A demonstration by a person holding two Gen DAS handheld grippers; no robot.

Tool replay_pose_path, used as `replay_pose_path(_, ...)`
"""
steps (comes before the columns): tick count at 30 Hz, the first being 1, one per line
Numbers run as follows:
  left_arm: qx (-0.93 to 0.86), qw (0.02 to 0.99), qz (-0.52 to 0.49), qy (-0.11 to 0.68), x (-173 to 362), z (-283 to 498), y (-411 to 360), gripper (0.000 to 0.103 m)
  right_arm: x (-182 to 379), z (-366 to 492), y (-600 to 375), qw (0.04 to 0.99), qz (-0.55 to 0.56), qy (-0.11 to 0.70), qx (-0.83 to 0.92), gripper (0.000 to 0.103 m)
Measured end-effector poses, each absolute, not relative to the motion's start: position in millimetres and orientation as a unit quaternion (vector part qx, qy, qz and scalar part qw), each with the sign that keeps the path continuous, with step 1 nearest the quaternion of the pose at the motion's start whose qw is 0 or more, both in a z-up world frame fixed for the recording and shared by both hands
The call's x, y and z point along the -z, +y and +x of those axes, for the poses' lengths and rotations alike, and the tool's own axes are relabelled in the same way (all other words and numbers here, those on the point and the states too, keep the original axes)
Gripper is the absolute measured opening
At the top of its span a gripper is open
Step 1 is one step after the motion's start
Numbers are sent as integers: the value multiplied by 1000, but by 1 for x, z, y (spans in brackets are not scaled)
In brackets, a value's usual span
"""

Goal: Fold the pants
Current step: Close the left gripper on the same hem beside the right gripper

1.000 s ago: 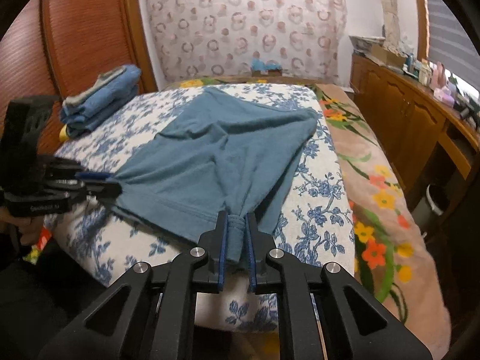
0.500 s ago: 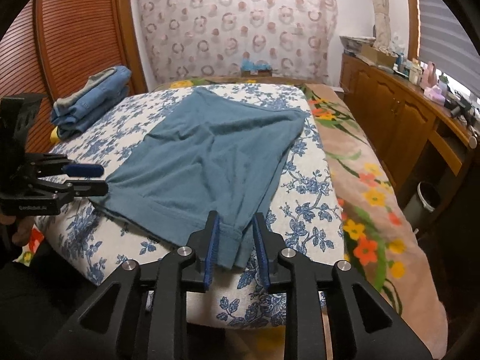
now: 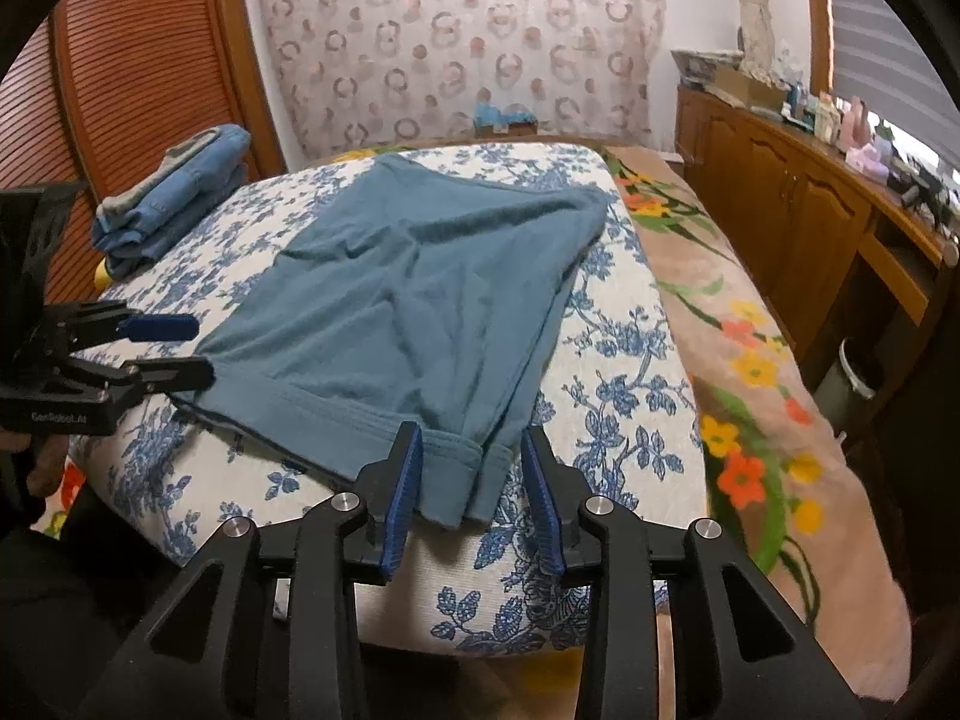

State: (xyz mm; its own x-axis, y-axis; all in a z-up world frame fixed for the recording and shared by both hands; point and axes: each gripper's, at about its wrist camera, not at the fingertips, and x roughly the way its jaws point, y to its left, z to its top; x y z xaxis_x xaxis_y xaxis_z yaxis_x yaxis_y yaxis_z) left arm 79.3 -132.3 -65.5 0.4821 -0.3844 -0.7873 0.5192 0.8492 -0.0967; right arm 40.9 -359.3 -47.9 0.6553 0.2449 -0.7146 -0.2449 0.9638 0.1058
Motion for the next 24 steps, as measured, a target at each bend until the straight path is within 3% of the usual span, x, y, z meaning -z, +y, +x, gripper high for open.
replay_pose_path(10, 272, 851, 55, 445, 70, 78, -128, 59, 55, 38, -359, 907, 22, 393, -148, 35)
replay_pose_path(17, 289, 848, 51, 441, 69, 71, -129, 43, 57, 35, -359, 909, 25, 388, -154, 35)
replay_pose_path(22, 300, 844, 44, 442, 69, 68, -130, 30, 56, 36, -360, 906, 27, 390, -162, 26)
replay_pose_path(24, 303, 844, 45, 441, 68, 68, -131, 21, 56, 37, -361, 904, 32, 391, -170, 20)
